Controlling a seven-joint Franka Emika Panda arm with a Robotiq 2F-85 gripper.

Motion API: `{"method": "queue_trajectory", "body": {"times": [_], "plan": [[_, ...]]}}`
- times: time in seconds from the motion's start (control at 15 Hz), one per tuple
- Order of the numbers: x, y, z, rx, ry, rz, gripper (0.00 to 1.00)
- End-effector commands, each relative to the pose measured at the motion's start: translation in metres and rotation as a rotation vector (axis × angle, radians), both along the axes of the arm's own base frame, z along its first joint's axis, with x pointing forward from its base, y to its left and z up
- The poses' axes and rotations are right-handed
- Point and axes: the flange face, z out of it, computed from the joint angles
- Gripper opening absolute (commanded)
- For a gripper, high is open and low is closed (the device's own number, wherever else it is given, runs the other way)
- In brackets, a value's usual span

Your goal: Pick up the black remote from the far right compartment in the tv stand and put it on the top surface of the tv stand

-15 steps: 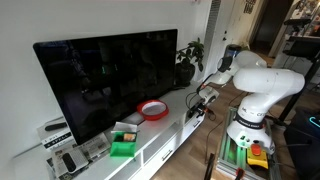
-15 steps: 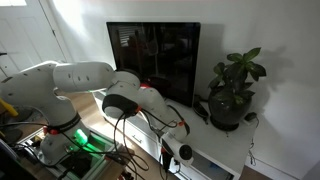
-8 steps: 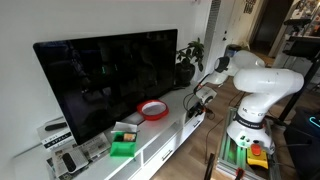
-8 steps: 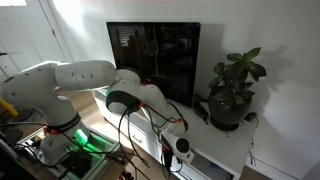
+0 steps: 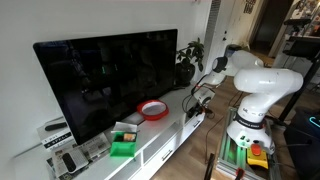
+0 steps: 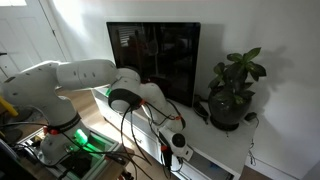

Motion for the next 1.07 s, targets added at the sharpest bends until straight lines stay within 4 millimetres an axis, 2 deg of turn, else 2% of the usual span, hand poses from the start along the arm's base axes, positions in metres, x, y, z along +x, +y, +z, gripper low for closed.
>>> {"method": "queue_trajectory", "body": {"times": [0.0,0.07,0.13,0.2,0.8,0.93,1.0], "plan": [[0.001,0.007,0.0,-0.046,0.0,0.027,0.99],[0.001,0.008,0.0,-0.051,0.002,0.033,0.93],[0.0,0.009,-0.001,-0.051,0.006,0.036,0.74],[0.0,0.009,-0.001,-0.048,0.007,0.04,0.72],[-0.01,0.007,-0.005,-0.014,0.028,0.007,0.08],[-0.014,0.005,-0.006,0.0,0.034,-0.019,0.0],[-0.015,0.004,-0.006,0.006,0.035,-0.032,0.0]]}}
